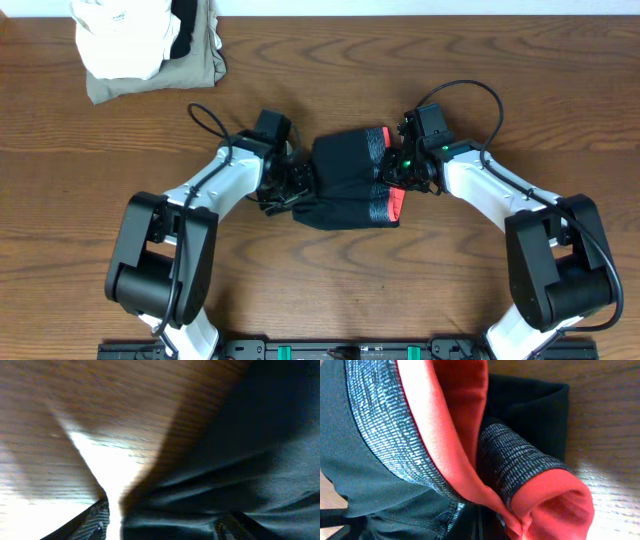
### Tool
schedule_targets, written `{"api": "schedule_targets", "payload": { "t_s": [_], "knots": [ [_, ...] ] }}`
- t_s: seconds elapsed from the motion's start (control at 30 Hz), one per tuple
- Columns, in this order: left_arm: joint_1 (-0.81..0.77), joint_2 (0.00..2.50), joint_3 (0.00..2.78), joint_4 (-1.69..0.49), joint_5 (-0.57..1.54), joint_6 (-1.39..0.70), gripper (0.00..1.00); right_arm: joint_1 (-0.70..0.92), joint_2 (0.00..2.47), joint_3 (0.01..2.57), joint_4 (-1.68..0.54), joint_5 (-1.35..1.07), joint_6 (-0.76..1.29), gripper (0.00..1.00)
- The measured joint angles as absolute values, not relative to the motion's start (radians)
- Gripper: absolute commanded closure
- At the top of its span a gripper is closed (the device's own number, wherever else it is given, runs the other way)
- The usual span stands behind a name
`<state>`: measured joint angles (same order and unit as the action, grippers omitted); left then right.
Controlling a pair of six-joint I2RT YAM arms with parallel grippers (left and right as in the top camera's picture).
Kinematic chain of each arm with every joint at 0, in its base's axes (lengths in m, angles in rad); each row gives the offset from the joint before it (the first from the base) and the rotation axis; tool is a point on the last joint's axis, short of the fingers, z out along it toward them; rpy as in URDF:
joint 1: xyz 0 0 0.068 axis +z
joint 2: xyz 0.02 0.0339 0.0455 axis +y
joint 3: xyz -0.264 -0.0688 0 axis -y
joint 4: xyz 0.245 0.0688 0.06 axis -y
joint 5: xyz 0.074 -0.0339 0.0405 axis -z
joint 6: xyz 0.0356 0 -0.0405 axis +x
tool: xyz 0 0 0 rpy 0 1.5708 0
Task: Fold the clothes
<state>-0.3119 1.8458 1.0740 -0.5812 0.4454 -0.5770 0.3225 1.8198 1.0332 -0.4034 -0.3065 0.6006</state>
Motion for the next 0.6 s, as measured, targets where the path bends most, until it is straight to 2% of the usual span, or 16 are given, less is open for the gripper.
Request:
{"api": "schedule_targets", "payload": {
  "t_s": [0.33,0.6],
  "knots": [
    [-0.288,1.765,1.074,-0.591,0.460,-0.539,0.38,0.278,1.646,1.033,-0.551,-0.175,0.622,0.99],
    [-0.302,1.557,1.074,-0.579,0.476,-0.526,0.37,0.277,1.443,1.033,-0.479,-0.189,0.614,0.98]
  ]
}}
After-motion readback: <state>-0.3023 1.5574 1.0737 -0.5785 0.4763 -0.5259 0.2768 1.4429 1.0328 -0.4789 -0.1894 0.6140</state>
